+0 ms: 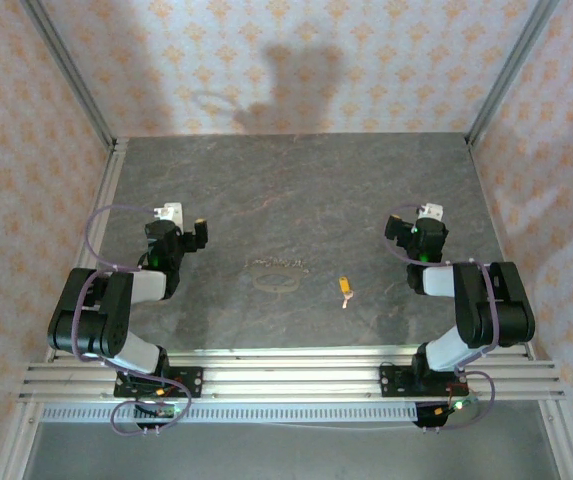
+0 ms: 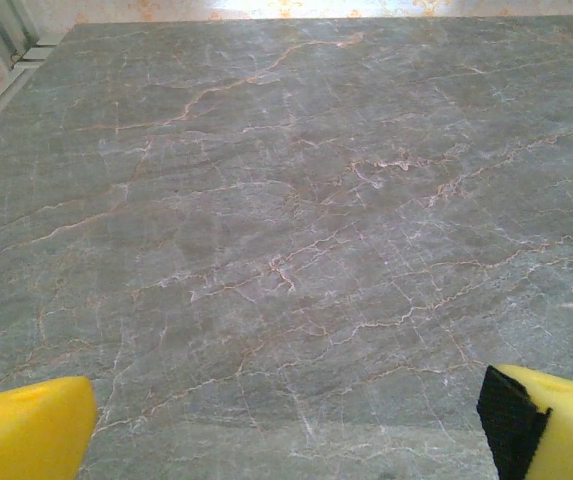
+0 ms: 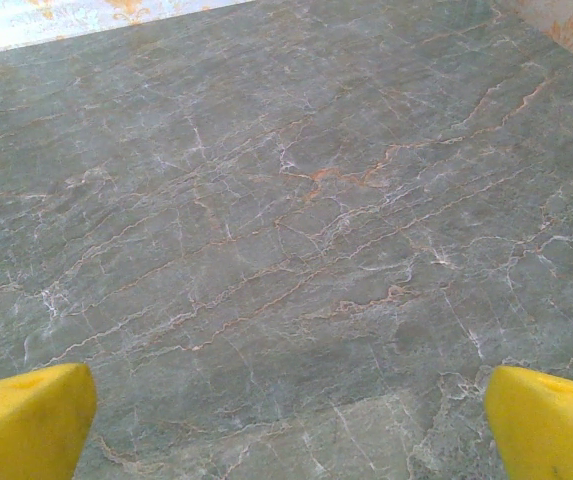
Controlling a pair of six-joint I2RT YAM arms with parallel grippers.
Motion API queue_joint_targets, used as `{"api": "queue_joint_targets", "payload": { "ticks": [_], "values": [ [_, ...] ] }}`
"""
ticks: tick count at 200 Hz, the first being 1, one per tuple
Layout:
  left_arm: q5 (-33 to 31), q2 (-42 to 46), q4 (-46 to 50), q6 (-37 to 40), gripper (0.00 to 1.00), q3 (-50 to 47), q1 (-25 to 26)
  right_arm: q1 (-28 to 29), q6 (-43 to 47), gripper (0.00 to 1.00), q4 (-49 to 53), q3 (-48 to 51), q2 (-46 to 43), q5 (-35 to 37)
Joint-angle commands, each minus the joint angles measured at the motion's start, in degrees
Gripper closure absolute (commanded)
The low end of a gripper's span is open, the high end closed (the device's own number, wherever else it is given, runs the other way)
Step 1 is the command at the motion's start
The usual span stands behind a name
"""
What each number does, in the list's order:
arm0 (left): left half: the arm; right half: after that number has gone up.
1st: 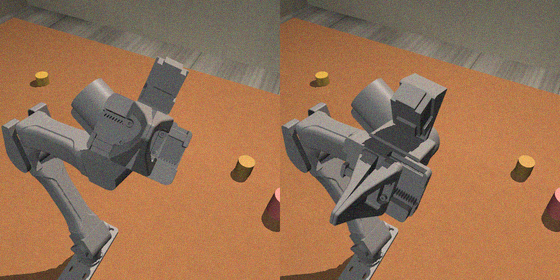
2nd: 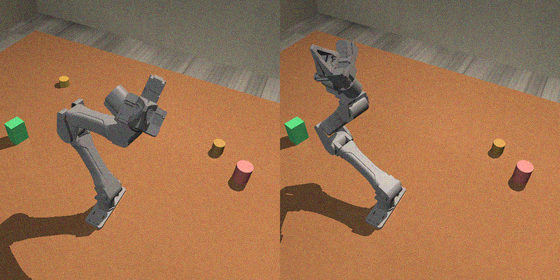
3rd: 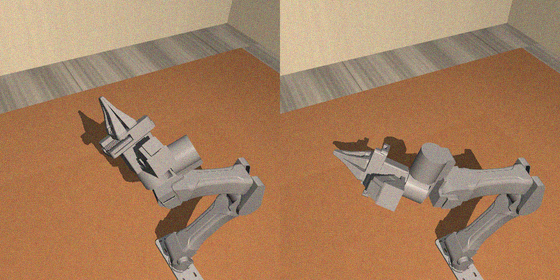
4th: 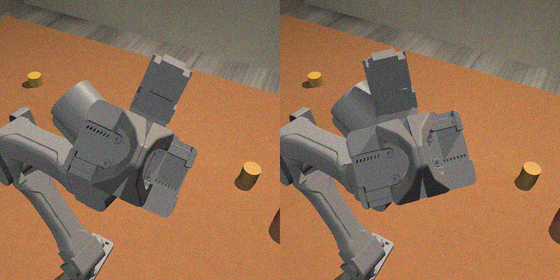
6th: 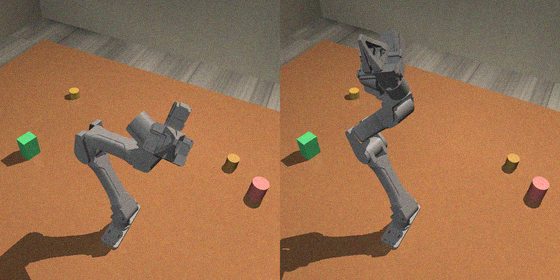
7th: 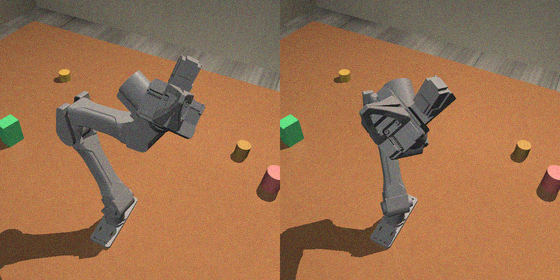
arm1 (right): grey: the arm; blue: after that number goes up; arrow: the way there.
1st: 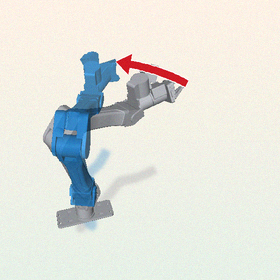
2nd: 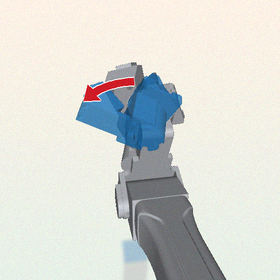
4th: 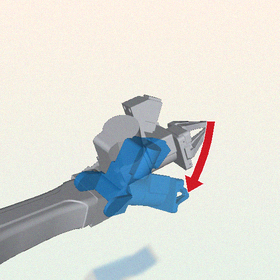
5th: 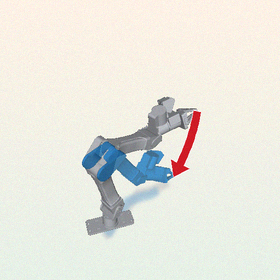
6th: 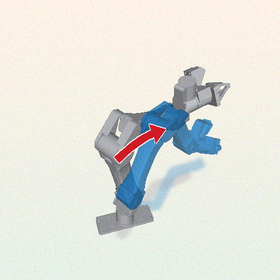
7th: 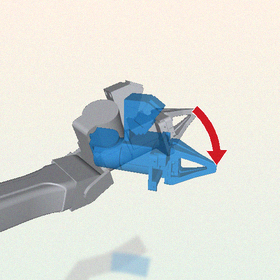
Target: Put the keys on the keyring
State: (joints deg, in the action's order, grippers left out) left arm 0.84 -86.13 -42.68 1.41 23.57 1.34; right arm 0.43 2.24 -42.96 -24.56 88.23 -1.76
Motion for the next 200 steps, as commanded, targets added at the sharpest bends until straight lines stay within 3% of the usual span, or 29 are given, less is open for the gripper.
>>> {"api": "queue_joint_targets", "payload": {
  "ticks": [1, 42, 78, 94, 111, 132, 164, 200],
  "values": [
    [-1.6, 0.7, 1.5, -0.3, 0.02, 1.6, 0.0, -0.4, -0.7, 0.01, 0.0, 0.1, -2.3, 1.8],
    [-0.5, 4.1, 27.3, -0.3, 0.05, 15.2, 0.2, -0.2, -1.5, 0.01, 23.5, -11.0, -8.8, 1.1],
    [-0.8, 7.8, 39.9, -6.5, 0.05, 21.5, 0.9, -0.9, -19.7, 0.0, 30.5, -12.8, -16.6, 4.0],
    [-0.5, 10.5, 42.8, -9.0, 0.05, 22.6, 2.1, -0.9, -23.1, 0.0, 32.7, -13.4, -19.6, 3.4],
    [0.8, 13.8, 45.0, -12.9, 0.05, 23.1, 3.3, -0.9, -24.4, 0.0, 38.0, -16.2, -21.3, 0.2],
    [3.7, 16.0, 49.9, -18.6, 0.05, 25.2, 5.3, -0.9, -24.5, 0.0, 41.1, -17.8, -23.0, -9.6],
    [7.4, 18.0, 55.6, -23.7, 0.05, 27.1, 11.2, 1.1, -25.9, 0.17, 44.8, -18.4, -22.8, -22.9],
    [6.0, 20.0, 59.9, -29.0, 0.04, 26.1, 20.4, 10.3, -24.5, 0.28, 50.2, -17.7, -20.7, -26.6]
  ]
}}
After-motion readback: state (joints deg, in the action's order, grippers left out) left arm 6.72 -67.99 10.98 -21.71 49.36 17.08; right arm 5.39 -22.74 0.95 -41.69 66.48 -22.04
